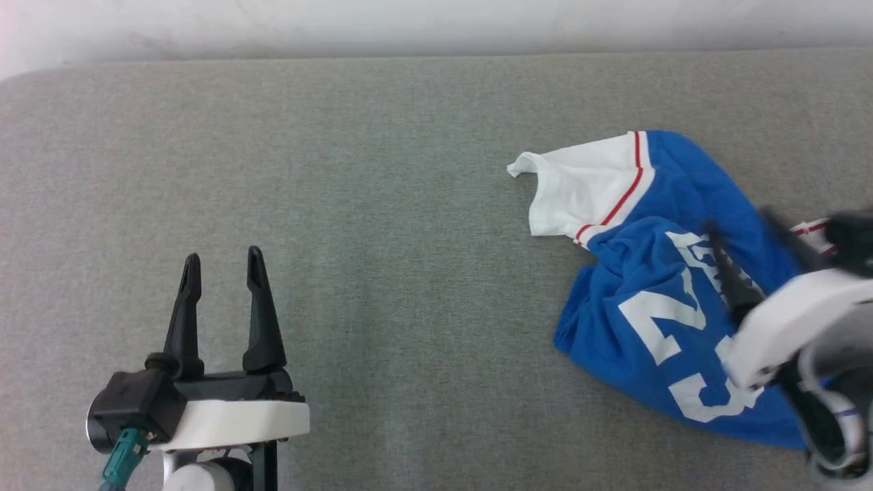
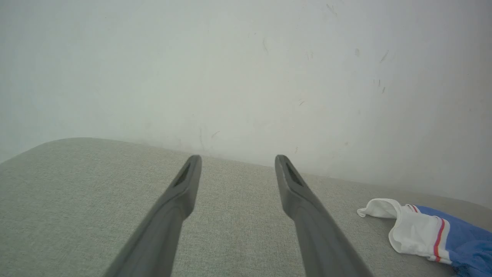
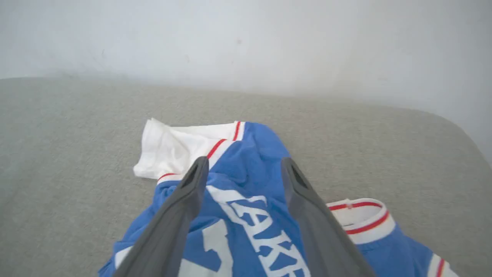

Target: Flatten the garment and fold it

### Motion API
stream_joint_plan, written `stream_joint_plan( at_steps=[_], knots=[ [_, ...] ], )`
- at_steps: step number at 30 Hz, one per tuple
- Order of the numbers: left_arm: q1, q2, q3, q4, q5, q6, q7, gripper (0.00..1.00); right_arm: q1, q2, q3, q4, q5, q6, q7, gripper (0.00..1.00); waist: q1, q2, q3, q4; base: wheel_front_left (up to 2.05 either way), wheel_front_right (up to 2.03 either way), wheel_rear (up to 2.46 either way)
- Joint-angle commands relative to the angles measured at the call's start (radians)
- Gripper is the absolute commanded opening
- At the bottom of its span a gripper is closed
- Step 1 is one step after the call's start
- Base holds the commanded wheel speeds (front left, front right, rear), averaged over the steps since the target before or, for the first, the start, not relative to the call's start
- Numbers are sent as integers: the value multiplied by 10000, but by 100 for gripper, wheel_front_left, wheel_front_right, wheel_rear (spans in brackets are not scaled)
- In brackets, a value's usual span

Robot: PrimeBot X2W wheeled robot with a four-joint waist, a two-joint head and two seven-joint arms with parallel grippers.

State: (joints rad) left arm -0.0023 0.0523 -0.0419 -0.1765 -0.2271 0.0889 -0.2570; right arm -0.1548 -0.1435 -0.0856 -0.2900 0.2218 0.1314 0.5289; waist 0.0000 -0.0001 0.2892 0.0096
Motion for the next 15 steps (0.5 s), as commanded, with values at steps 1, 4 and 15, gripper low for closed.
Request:
stream_joint_plan(
  at_steps=[1, 4, 15],
  knots=[
    [-66, -20, -17, 16, 7, -17, -47, 100, -6, -136, 299, -17, 112, -7, 224, 100, 0, 1, 20, 162, 0, 0, 0],
    [-73, -20, -44, 5, -53, 10, -47, 100, 185, -558, 1501, 110, 513, -7, 1381, 100, 0, 1, 68, 388, 0, 0, 0],
    [-214, -20, -255, 109, -299, 75, -47, 100, 555, -1730, 3071, 1522, 137, -7, 3526, 71, 0, 1, 202, 1021, 0, 0, 0]
  ],
)
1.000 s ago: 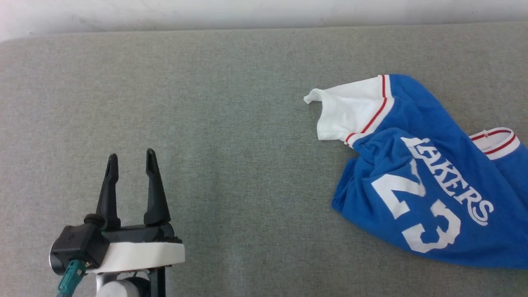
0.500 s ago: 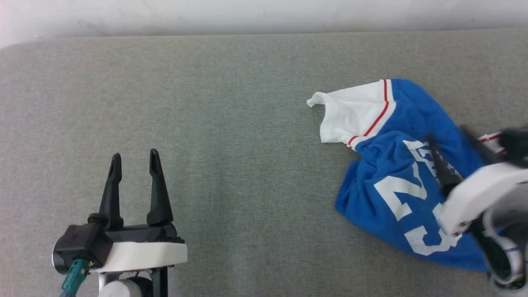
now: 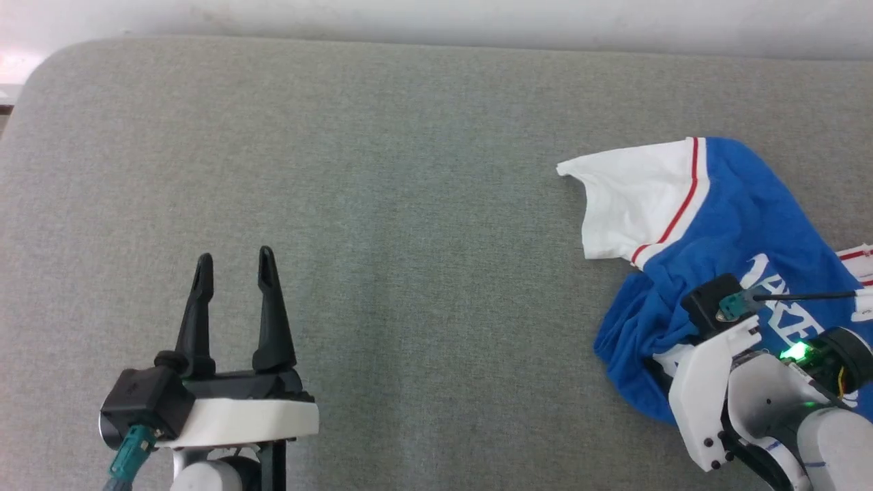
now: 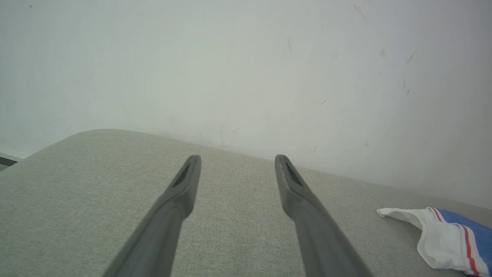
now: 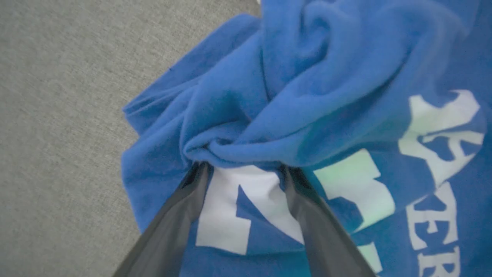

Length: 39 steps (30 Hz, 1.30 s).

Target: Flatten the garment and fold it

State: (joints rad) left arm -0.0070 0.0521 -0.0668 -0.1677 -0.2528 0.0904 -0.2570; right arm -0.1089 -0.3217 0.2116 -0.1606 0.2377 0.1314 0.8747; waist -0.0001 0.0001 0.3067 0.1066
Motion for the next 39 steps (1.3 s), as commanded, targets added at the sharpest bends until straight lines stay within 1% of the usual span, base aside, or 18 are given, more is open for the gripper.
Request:
stream_joint_plan(
  at_steps=[1, 2, 4, 7, 10, 12, 14, 18, 21, 24, 25, 26, 30, 33, 35, 39],
  knots=[
    [-195, -18, -16, 38, -54, 64, -47, 100, 15, 4, 235, 316, -101, -7, -8, 31, 1, -1, 22, 83, 0, 0, 0],
    [-213, -18, -18, 53, -58, 68, -47, 100, -94, 7, 348, 361, -120, -7, -147, 0, 1, -1, 11, 94, 0, 0, 0],
    [-213, -18, -4, 67, -59, 82, -47, 100, -349, 195, 490, 362, 23, -7, -488, 0, 1, -1, -35, 58, 0, 0, 0],
    [-191, -18, 9, 88, -25, 74, -47, 100, -737, 401, 996, 149, 521, -7, -838, 0, 1, -1, -108, -74, 0, 0, 0],
    [-223, -18, -16, 93, 16, 60, -47, 100, -862, 535, 1660, -205, 1343, -7, -694, 0, 1, -1, -139, -206, 0, 0, 0],
    [-256, -18, -49, 84, 32, 58, -47, 100, -789, 455, 2141, -464, 1939, -7, -300, 0, 1, -1, -145, -291, 0, 0, 0],
    [-284, -18, -73, 83, 55, 50, -47, 100, -630, 184, 2653, -761, 2624, -7, 313, 0, 1, -1, -134, -357, 0, 0, 0],
    [-291, -18, -75, 100, 67, 18, -47, 100, -194, -962, 3467, -1424, 3959, -7, 1914, 0, 1, -1, -123, -456, 0, 0, 0],
    [-252, -18, -114, 115, 46, 20, -47, 100, 283, -1650, 3372, -1799, 4798, -7, 2777, 0, 1, -1, -108, -505, 0, 0, 0],
    [-205, -18, -130, 140, 19, 33, -47, 100, 624, -1915, 3086, -2064, 5148, -7, 3025, 0, 1, -1, -105, -570, 0, 0, 0],
    [-189, -18, -132, 158, 14, 29, -47, 100, 640, -1897, 3007, -2185, 5152, -7, 2902, 22, 1, -1, -108, -598, 0, 0, 0],
    [-178, -18, -136, 181, 15, 22, -47, 100, 630, -1839, 2917, -2276, 5127, -7, 2700, 100, 1, -1, -122, -621, 0, 0, 0],
    [-111, -18, -110, 271, 37, 9, -47, 100, 392, -1307, 2530, -2518, 5035, -7, 1611, 100, 1, -1, -293, -755, 0, 0, 0],
    [-81, -18, -50, 334, 62, -8, -47, 100, 256, -757, 1825, -2671, 4947, -7, 555, 100, 1, -1, -464, -830, 0, 0, 0],
    [-61, -18, 30, 303, 87, -20, -47, 100, 194, -307, 978, -2774, 4446, -7, -561, 100, 1, -1, -545, -881, 0, 0, 0],
    [102, -18, 208, 153, 166, -55, -47, 100, 429, 1244, -1404, -2681, 2454, -7, -3636, 100, 1, -1, -649, -1012, 0, 0, 0]
  ],
)
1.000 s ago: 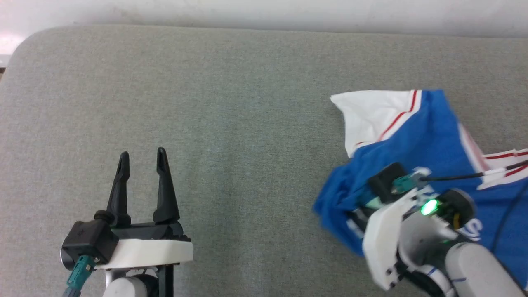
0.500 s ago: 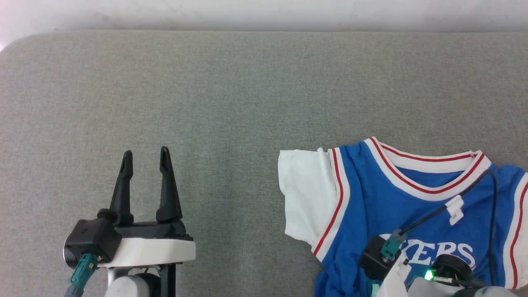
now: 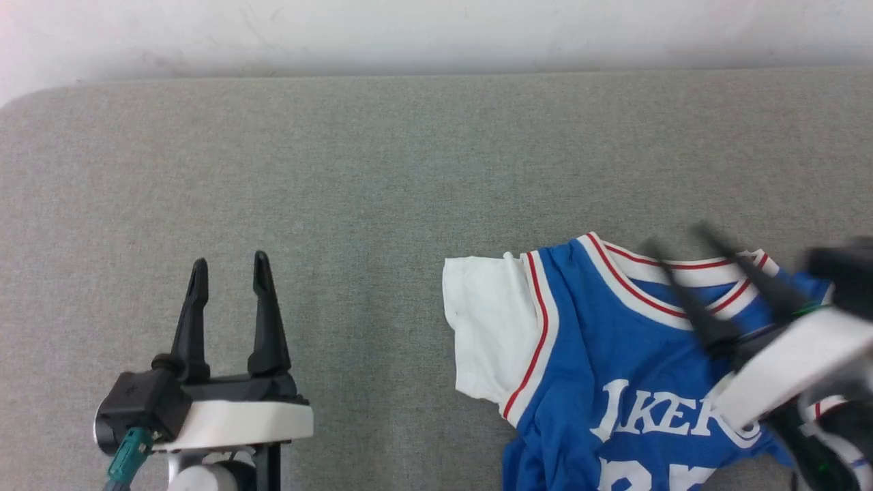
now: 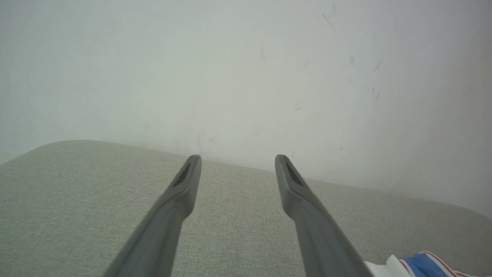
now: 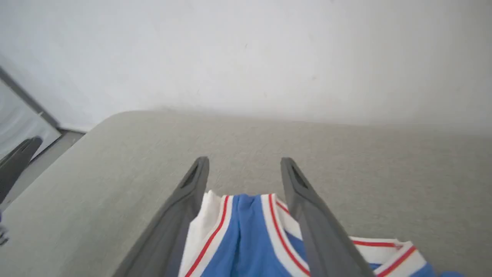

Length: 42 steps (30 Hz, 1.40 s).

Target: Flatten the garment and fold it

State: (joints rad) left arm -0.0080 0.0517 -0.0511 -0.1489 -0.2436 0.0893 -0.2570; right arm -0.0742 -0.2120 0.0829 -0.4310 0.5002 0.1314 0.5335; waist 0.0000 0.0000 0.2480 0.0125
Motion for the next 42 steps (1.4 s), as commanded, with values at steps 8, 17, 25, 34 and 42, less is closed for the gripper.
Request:
stream_joint_plan(
  at_steps=[8, 17, 25, 34, 42],
  knots=[
    [707, -14, 383, -303, 530, -172, -47, 100, 1646, 1606, -3246, 1139, -2447, -7, -4937, 100, 0, 0, 16, -457, 0, 0, 0],
    [-325, 514, -400, -161, 1180, -875, 706, 100, 1558, 1615, -3651, 2506, -1795, -7, -6411, 100, 0, 0, 460, -801, 0, 0, 0],
    [-2422, 1200, -1669, 331, 1142, -1894, 4444, 100, 984, 1616, -3663, 2307, -1799, -7, -6262, 100, 0, 0, 1026, -754, 0, 0, 0],
    [-3652, 1962, -3286, 775, 18, -2180, 7544, 100, 734, 1617, -3243, 2718, -1500, -7, -6265, 100, 0, 0, 1457, -869, 0, 0, 0],
    [-4236, 2356, -4130, 1128, -546, -2196, 8057, 100, 557, 1617, -3057, 3044, -1419, -7, -6306, 100, 0, 0, 1688, -1011, 0, 0, 0]
  ],
)
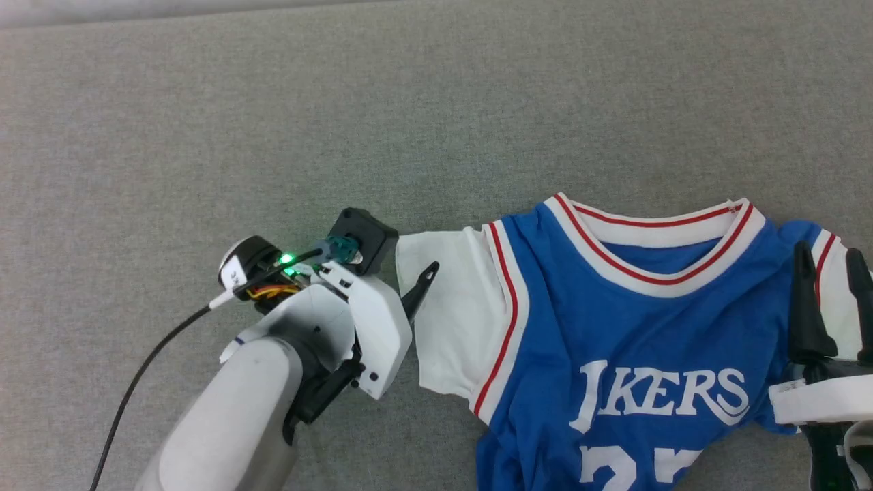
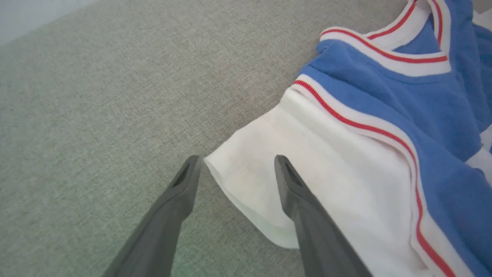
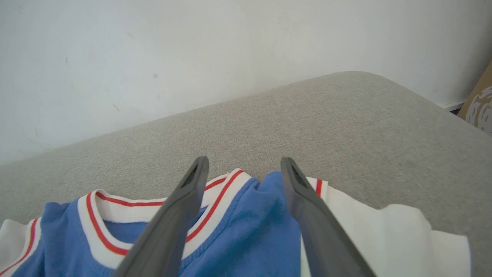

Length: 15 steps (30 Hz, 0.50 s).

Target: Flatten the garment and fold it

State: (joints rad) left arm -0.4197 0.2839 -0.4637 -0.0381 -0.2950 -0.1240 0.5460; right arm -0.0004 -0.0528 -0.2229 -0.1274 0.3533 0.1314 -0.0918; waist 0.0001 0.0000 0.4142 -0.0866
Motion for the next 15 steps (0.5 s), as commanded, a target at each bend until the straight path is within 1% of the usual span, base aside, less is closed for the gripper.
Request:
stream_joint_plan(
  at_steps=[1, 5, 8, 9, 10, 12, 15],
  knots=[
    [-195, 61, -71, 91, -41, -64, 35, 100, -193, 25, 31, 33, 56, -7, -47, 100, -1, 0, 51, -32, 0, 0, 0],
    [-405, 165, -348, 571, -36, -65, 238, 100, -255, 26, 147, 152, 93, -7, -65, 100, -1, 0, 111, -101, 0, 0, 0],
    [-449, 308, -843, 889, -289, -65, 810, 100, -287, 26, 178, 207, 104, -7, -65, 100, -1, 0, 124, -155, 0, 0, 0],
    [-489, 395, -1038, 894, -413, -65, 933, 79, -297, 26, 182, 211, 101, -7, -56, 100, -1, 0, 135, -179, 0, 0, 0],
    [-546, 455, -1142, 853, -507, -66, 899, 0, -312, 26, 172, 219, 96, -7, -52, 100, -1, 0, 145, -194, 0, 0, 0],
    [-625, 547, -1292, 825, -626, -66, 753, 0, -325, 26, 133, 237, 90, -7, -61, 100, -1, 0, 144, -204, 0, 0, 0],
    [-654, 503, -1177, 845, -721, -4, 224, 0, -317, 26, 79, 271, 89, -7, -64, 100, -1, 0, 111, -182, 0, 0, 0]
  ],
)
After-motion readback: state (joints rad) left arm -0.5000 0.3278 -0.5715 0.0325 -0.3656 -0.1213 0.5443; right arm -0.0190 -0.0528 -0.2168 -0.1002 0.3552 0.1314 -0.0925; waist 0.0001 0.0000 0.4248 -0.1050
